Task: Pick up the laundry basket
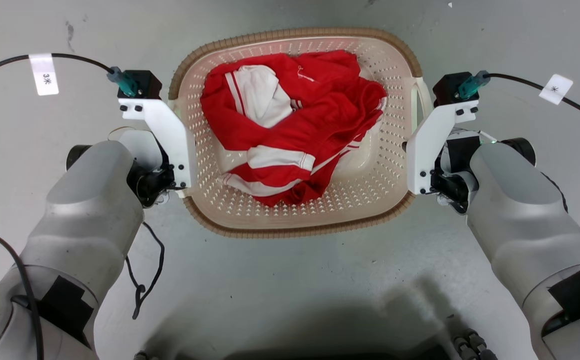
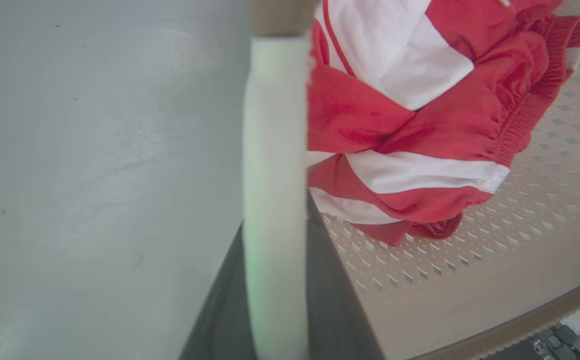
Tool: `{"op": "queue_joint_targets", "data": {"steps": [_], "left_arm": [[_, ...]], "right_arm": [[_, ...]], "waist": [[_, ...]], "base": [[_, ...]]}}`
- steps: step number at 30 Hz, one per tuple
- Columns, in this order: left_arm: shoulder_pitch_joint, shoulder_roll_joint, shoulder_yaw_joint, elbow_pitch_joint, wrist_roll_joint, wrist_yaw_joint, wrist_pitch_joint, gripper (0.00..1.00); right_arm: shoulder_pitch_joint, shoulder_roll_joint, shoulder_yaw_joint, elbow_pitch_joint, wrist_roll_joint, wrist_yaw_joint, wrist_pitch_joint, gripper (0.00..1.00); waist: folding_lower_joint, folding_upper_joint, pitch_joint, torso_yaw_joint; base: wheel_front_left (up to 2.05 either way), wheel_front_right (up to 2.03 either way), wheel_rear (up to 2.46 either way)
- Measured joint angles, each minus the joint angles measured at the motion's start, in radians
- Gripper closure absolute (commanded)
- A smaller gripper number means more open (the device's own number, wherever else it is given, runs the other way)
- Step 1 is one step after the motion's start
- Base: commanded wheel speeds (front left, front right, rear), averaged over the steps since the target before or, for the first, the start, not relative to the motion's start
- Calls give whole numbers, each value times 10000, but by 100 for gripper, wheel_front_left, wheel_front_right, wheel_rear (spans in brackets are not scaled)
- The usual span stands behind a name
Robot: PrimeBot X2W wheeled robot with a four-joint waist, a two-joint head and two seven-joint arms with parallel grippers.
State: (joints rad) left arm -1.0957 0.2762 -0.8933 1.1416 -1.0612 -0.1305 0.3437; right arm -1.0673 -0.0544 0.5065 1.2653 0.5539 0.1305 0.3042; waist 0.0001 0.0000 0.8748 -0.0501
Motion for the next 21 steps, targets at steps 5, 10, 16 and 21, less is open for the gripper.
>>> {"op": "queue_joint_targets", "data": {"steps": [5,10,16,21], "left_arm": [[1,6,-224,27,-213,13,458,100],[68,29,-472,69,-443,17,1072,100],[332,13,-675,192,-723,25,1599,100],[686,-63,-780,320,-984,25,2077,100]], "right_arm": [[6,-4,372,-17,347,-13,426,100],[72,-29,846,-182,836,-17,1252,100],[281,-48,1335,-282,1400,-27,2098,100],[615,-67,1689,-297,1877,-42,2732,100]], "waist": [[0,-1,-250,-13],[0,0,-721,-30],[0,0,-1476,-56],[0,0,-2244,-56]], "base": [[0,0,0],[0,0,0],[0,0,0],[0,0,0]]}}
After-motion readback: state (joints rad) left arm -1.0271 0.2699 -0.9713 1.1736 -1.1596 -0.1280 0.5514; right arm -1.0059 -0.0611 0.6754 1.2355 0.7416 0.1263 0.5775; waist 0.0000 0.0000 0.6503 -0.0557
